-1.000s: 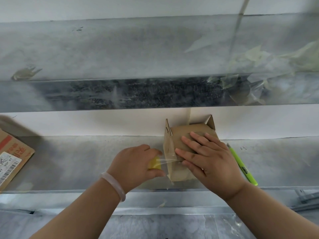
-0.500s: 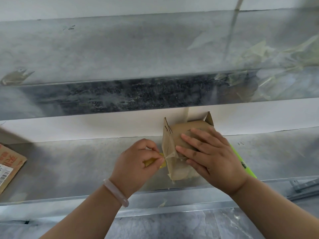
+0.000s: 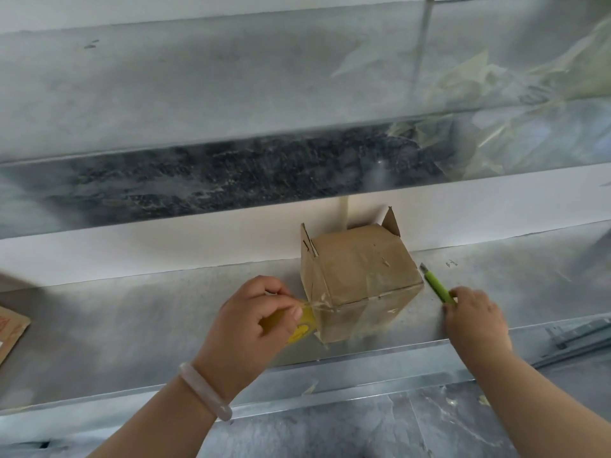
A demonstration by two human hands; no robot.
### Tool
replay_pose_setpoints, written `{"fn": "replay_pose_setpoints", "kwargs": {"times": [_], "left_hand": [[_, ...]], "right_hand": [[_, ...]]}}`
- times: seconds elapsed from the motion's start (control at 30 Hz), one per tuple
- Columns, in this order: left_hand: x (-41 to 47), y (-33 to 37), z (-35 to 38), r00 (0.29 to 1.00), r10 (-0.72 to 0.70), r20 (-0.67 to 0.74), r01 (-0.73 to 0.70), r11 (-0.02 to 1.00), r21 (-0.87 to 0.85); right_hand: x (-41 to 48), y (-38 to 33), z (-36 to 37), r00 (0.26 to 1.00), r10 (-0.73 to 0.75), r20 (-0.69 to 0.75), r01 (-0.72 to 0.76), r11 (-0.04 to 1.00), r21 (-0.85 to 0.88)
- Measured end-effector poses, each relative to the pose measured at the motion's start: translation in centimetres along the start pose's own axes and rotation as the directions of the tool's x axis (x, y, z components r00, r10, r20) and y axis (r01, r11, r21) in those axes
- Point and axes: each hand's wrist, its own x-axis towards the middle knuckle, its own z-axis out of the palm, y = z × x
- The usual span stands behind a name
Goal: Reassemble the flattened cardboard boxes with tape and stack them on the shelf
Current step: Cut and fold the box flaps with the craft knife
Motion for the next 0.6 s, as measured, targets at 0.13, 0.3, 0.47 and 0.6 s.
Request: {"fn": "replay_pose_setpoints", "kwargs": {"times": [0.13,0.3,0.47,0.6], "left_hand": [[-0.2,-0.2,-0.1,1.0,-0.008,-0.004,0.008,1.0,0.008],[-0.1,-0.4,-0.3,0.998,-0.011,-0.061,0.008,0.999,-0.052],[0.1,-0.6,-0.2,0.996,0.006,-0.089,-0.01,0.999,-0.053],[0.1,-0.4,-0.1,0.996,0.029,-0.09,-0.031,0.999,-0.017]], "right_hand": [[-2.8,-1.2,-1.3,0.999,0.033,-0.038,-0.019,0.945,0.327],[-12.2,-4.5,-6.4,0.967,-0.039,-0.253,0.2,0.731,0.653],[-18.7,-8.2,-8.7,0.82,-0.565,-0.088,0.544,0.723,0.426],[-19.5,-10.2,-7.6,0.766,-0.635,-0.097,0.64,0.741,0.204]]}}
